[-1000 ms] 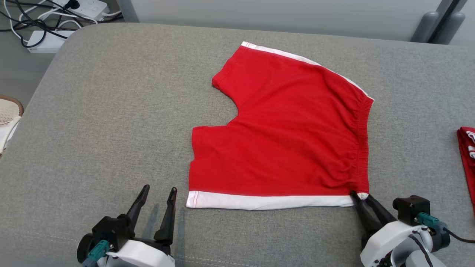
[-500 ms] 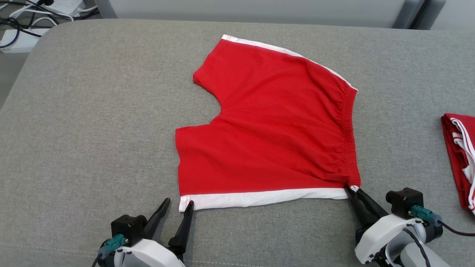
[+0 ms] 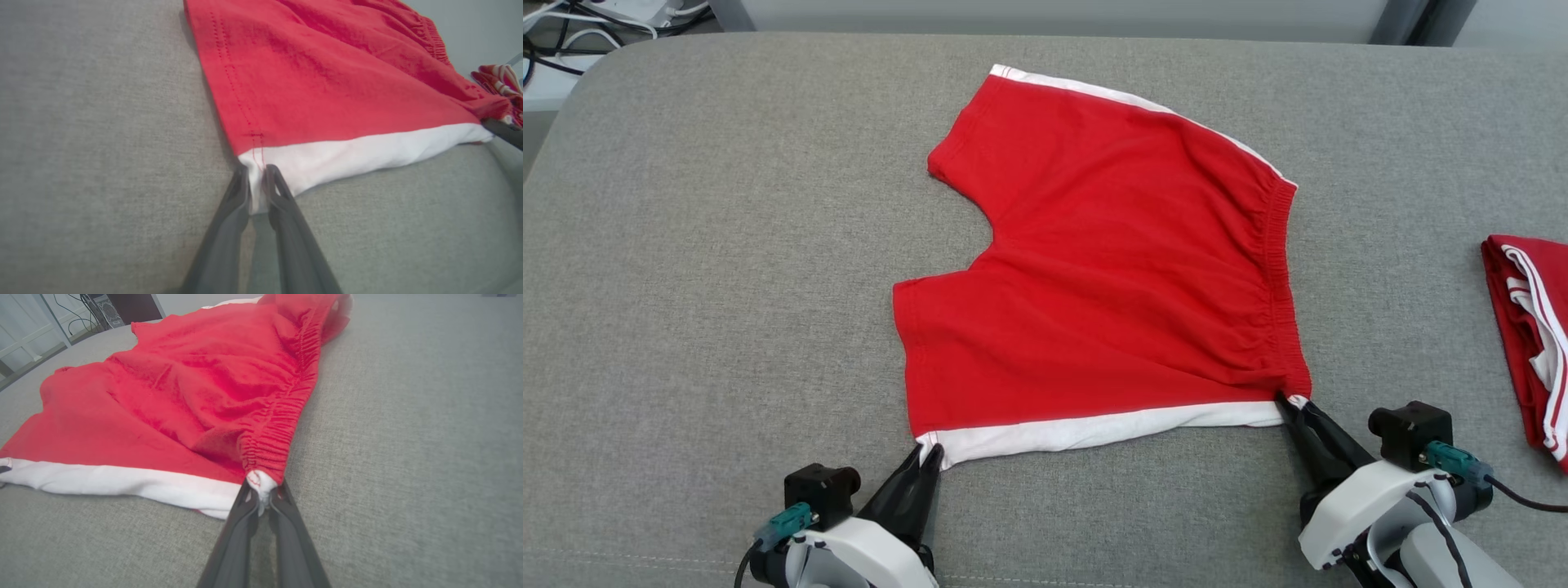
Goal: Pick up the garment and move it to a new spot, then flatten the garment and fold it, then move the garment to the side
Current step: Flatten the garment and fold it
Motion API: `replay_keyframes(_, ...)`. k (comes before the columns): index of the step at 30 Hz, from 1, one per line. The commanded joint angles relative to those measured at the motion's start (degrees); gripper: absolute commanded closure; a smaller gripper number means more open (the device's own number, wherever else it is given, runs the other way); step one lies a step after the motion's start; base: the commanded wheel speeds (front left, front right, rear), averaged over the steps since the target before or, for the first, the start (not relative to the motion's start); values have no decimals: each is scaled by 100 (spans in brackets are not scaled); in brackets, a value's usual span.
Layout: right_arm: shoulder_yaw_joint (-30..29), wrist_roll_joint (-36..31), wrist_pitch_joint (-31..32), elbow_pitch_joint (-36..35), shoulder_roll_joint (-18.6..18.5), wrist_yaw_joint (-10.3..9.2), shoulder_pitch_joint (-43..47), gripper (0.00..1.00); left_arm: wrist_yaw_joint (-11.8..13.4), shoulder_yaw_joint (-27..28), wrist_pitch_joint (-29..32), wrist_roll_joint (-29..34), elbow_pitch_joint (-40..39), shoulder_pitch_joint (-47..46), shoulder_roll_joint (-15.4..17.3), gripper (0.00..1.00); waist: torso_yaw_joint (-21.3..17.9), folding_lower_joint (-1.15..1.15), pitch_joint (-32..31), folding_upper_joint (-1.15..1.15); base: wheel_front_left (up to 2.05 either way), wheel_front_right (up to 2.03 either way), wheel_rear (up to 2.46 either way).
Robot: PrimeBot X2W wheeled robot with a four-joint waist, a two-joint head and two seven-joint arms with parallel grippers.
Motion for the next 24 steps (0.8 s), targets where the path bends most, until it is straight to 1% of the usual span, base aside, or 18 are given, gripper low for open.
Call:
replay_keyframes(1, 85, -1, -68, -84, -70, 23, -42, 100, -40, 34, -10, -126, -4, -165, 94, 77, 5, 0, -3, 0, 0, 0, 0)
replay_keyframes(3, 85, -2, -68, -75, -79, 23, -52, 100, -40, -109, -10, -260, 9, -185, 121, 73, 17, 0, -11, 0, 0, 0, 0)
replay_keyframes(4, 87, -2, -68, -72, -84, 23, -53, 100, -40, -177, -10, -312, 18, -202, 140, 74, 25, 0, -17, 0, 0, 0, 0)
replay_keyframes(5, 92, -3, -68, -69, -90, 23, -53, 100, -40, -258, -10, -364, 35, -215, 159, 92, 32, 0, -24, 0, 0, 0, 0)
replay_keyframes(6, 111, 6, -68, -64, -95, 23, -51, 100, -40, -345, -10, -405, 63, -230, 188, 100, 40, 0, -33, 0, 0, 0, 0)
replay_keyframes(9, 349, 77, -68, -19, -155, 23, -50, 100, -40, -582, -10, -546, 91, -273, 303, 100, 62, 0, -74, 0, 0, 0, 0)
replay_keyframes(11, 610, 207, -10, -30, -252, 23, -49, 100, -40, -734, -10, -624, 87, -293, 465, 100, 69, 0, -110, 0, 0, 0, 0)
replay_keyframes(14, 1094, 494, 227, -187, -504, 23, -21, 100, -40, -1034, 85, -782, 32, -285, 833, 100, 77, 0, -155, 0, 0, 0, 0)
replay_keyframes(17, 1435, 784, 437, -404, -849, 23, 29, 100, -40, -1323, 343, -1036, -155, -267, 1239, 100, 99, 0, -193, 0, 0, 0, 0)
replay_keyframes(20, 1631, 1036, 565, -597, -1166, 23, 87, 100, -40, -1595, 667, -1288, -449, -237, 1669, 100, 122, 0, -231, 0, 0, 0, 0)
replay_keyframes(21, 1631, 1036, 565, -597, -1166, 23, 87, 100, -40, -1595, 667, -1288, -449, -237, 1669, 100, 122, 0, -231, 0, 0, 0, 0)
replay_keyframes(24, 1835, 1312, 736, -825, -1395, 23, 163, 100, -40, -1838, 1024, -1514, -789, -162, 2073, 100, 144, 0, -285, 0, 0, 0, 0)
